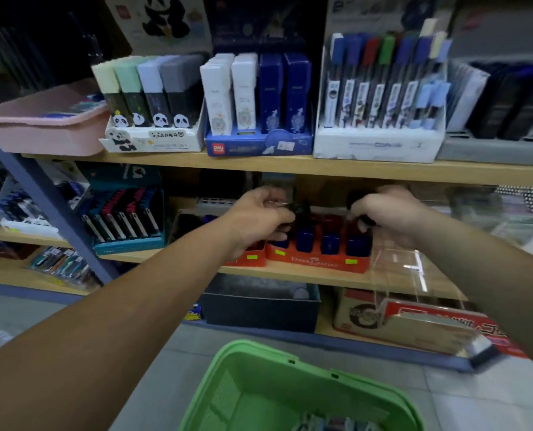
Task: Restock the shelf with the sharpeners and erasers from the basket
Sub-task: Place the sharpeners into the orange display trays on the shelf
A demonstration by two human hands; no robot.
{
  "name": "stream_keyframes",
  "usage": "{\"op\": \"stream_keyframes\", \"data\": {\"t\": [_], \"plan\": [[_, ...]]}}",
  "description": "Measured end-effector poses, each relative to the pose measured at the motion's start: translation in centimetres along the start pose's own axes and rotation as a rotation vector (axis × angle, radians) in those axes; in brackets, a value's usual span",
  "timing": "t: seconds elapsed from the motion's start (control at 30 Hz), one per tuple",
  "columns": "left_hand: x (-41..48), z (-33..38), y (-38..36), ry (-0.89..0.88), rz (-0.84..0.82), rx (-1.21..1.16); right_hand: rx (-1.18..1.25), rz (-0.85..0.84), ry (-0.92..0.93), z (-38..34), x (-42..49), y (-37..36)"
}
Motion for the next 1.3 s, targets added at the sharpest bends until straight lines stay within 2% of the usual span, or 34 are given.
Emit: {"op": "stream_keyframes", "data": {"t": [0.1, 0.27, 0.4, 0.47, 0.57, 0.73, 0.87, 1.0, 1.07, 1.2, 1.3], "plan": [[0.4, 0.0, -1.9, -0.04, 0.029, 0.157, -0.081, 0.16, 0.055, 0.8, 0.0, 3.4], [1.9, -0.1, -3.6, -0.04, 0.105, 0.139, 0.043, 0.277, 0.091, 1.9, 0.4, 6.4], [2.7, 0.1, -5.5, -0.049, 0.07, 0.092, -0.065, 0.202, 0.086, 2.8, 1.8, 5.9], [3.3, 1.1, -5.4, -0.128, 0.128, 0.175, -0.148, 0.133, 0.096, 2.9, 2.4, 4.7], [4.5, 2.1, -3.5, -0.201, 0.245, 0.348, -0.182, 0.124, 0.134, 2.2, 3.1, 4.1], [5.7, 1.2, -2.6, -0.203, 0.213, 0.452, -0.228, 0.05, 0.179, 2.0, 4.2, 1.5], [6.0, 1.4, -4.9, -0.259, 0.153, 0.395, -0.59, 0.073, 0.406, 1.1, 3.6, 1.1], [6.5, 0.2, -7.1, -0.309, 0.031, 0.567, -0.803, 0.079, 0.602, 0.8, 2.7, 0.9], [6.6, 0.0, -7.4, -0.348, 0.032, 0.614, -0.869, 0.115, 0.614, 1.1, 2.7, 1.3], [7.1, 0.0, -7.4, -0.355, 0.016, 0.625, -0.714, 0.132, 0.483, 1.9, 3.4, 2.5], [7.2, -0.2, -7.7, -0.35, -0.014, 0.674, -0.565, 0.124, 0.484, 1.9, 3.3, 2.4]]}}
Point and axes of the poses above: each hand's wrist, its own x-axis towards the middle knuckle, its own y-axis out of the back of the hand, z = x × y, the point moved 10 cm from there along x, towards the middle knuckle, and after that the axes turned 6 degrees about z, right-handed, at the moved point
